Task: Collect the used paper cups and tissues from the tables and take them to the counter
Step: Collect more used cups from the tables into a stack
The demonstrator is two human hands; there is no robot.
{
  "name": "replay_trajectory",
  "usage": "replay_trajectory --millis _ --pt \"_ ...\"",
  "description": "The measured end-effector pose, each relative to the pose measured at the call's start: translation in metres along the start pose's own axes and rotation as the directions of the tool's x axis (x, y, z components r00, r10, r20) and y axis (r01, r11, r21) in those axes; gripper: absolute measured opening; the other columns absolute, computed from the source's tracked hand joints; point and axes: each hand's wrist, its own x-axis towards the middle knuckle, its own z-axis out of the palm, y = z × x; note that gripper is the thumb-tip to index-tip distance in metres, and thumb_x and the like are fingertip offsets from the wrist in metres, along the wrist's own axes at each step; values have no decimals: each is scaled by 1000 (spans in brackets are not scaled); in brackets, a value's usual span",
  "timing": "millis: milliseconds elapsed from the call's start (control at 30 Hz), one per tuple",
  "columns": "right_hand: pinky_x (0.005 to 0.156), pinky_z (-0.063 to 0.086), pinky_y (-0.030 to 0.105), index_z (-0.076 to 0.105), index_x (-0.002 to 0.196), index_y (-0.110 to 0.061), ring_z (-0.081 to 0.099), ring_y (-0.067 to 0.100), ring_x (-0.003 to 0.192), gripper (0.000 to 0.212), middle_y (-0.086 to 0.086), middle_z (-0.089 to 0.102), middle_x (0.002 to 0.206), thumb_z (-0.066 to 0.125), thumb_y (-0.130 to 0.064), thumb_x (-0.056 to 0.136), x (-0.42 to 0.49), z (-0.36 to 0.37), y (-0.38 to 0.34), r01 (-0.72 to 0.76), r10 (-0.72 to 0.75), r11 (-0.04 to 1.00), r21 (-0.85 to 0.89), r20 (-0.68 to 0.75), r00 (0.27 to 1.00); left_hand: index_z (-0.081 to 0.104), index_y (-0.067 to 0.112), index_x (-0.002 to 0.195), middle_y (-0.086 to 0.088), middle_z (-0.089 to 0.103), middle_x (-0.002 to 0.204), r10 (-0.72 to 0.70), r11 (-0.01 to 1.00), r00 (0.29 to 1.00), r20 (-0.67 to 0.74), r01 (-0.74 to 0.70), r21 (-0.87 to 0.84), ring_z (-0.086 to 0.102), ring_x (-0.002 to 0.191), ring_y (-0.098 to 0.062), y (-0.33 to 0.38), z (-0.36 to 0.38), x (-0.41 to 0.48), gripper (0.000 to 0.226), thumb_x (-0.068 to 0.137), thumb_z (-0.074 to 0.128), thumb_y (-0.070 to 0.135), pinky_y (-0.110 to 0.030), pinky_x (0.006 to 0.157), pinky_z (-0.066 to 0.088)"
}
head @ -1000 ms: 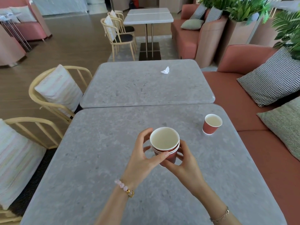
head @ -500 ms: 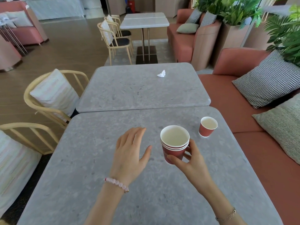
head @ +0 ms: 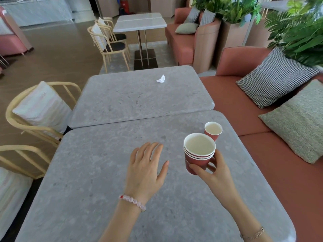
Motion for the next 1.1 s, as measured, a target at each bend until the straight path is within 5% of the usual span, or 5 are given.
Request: replay_trajectory --millis 467,600,867,1100 --pt "73 48 8 50 119 -34 59 -5 98 61 -13 62 110 81 -21 68 7 -61 21 -96 104 994 49 -177 979 64 8 111 -6 66 109 144 981 986 82 -131 -142 62 100 -28 54 64 44 46 85 42 39 -42 88 48" --pt "73 48 8 50 109 -45 60 -8 96 58 -19 63 106 82 -24 66 18 -81 30 -114 125 992 60 -219 968 64 7 110 -7 67 108 129 974 986 105 -106 -201 64 99 -29 69 100 61 36 81 67 27 -41 86 47" --pt "78 49 19 50 116 -41 60 -2 102 61 -19 61 112 82 -27 66 43 -114 55 -170 186 982 86 -253 949 46 11 132 -6 51 132 -67 906 952 300 184 -382 47 123 -24 84 183 95 51 86 63 25 -36 100 37" --pt "82 47 23 51 121 -36 61 -2 101 66 -19 64 110 82 -25 64 54 -133 72 -216 240 970 114 -297 924 23 12 143 -7 31 143 -384 585 833 399 553 -593 33 133 -21 103 243 133 94 70 80 27 -42 107 32"
